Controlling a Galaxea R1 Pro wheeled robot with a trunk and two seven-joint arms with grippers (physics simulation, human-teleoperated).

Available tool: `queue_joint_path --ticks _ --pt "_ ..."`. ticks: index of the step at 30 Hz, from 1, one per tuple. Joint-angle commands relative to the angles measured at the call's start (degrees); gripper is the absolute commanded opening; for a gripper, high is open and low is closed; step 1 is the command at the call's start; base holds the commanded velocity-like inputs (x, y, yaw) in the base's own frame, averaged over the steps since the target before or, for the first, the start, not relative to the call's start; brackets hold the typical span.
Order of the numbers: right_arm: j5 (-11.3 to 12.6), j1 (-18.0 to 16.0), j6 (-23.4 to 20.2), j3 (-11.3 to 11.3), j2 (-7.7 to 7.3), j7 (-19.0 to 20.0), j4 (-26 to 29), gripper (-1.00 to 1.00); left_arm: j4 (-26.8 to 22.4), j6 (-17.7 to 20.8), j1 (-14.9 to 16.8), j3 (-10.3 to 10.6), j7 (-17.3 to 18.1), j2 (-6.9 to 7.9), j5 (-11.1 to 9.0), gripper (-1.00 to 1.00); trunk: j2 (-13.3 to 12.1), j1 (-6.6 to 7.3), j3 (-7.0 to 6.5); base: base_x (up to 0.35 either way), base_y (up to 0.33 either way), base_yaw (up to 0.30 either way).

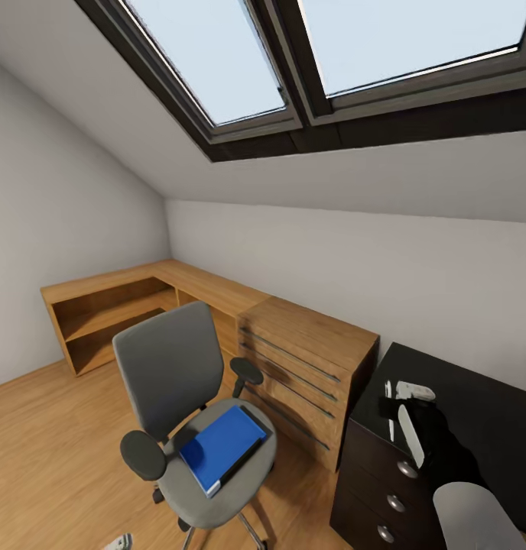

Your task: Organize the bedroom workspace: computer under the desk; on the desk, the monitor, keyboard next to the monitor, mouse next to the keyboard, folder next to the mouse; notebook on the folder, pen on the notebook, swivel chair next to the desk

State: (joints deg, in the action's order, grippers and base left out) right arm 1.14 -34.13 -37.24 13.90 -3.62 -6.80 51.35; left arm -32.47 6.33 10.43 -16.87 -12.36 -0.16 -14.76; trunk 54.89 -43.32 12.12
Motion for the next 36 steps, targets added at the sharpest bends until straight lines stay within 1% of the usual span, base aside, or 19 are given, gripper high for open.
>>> queue_joint_path --ticks 1,8,21,23,25,26,27,31,36 --pt "0.0 0.0 0.4 0.0 0.01 0.0 -0.4 -1.0 -0.8 0.1 0.0 0.0 -0.2 -0.02 -0.6 1.0 0.5 -0.23 0.27 0.0 0.0 -0.002" --pt "-0.5 -0.1 1.9 0.0 0.01 0.1 -1.1 -1.0 -1.9 -0.3 0.0 0.0 -0.1 -0.02 -0.6 1.0 3.3 -1.77 1.52 0.0 0.0 0.0" --pt "-0.4 -0.1 2.1 0.0 0.1 0.4 -1.2 -1.0 -2.0 -0.4 0.0 0.0 0.0 -0.02 -0.5 1.0 8.5 -4.63 3.86 0.0 0.0 0.0" --pt "-0.4 -0.1 2.1 -0.7 0.1 0.4 -1.2 -1.0 -2.1 -0.4 0.0 0.0 0.1 0.0 -0.5 1.0 9.3 -5.07 4.22 0.0 0.0 0.0" --pt "-0.4 -0.1 2.2 -2.1 0.1 0.5 -1.2 -1.0 -2.3 -0.5 0.0 0.0 0.2 0.04 -0.6 1.0 10.1 -5.51 4.58 0.0 0.0 0.0" --pt "-0.4 -0.1 2.3 -2.4 0.1 0.5 -1.2 -1.0 -2.4 -0.5 0.0 0.0 0.2 0.05 -0.6 1.0 10.5 -5.73 4.76 0.0 0.0 0.0" --pt "-0.4 -0.1 3.2 -3.2 0.1 0.4 -1.3 -1.0 -3.1 -0.4 0.0 0.0 0.5 0.06 -0.6 1.0 10.9 -5.94 4.94 0.0 0.0 0.0" --pt "-0.4 -0.1 4.5 -3.7 0.1 0.4 -2.0 -1.0 -3.9 -0.4 -0.1 0.0 2.5 0.07 -0.6 1.0 12.5 -6.82 5.65 0.0 0.0 0.0" --pt "-0.5 -0.1 4.7 -3.8 0.08 0.3 -2.4 -1.0 -4.1 -0.4 -0.1 -0.1 3.2 0.07 -0.5 1.0 14.5 -7.92 6.55 0.0 0.0 0.0"
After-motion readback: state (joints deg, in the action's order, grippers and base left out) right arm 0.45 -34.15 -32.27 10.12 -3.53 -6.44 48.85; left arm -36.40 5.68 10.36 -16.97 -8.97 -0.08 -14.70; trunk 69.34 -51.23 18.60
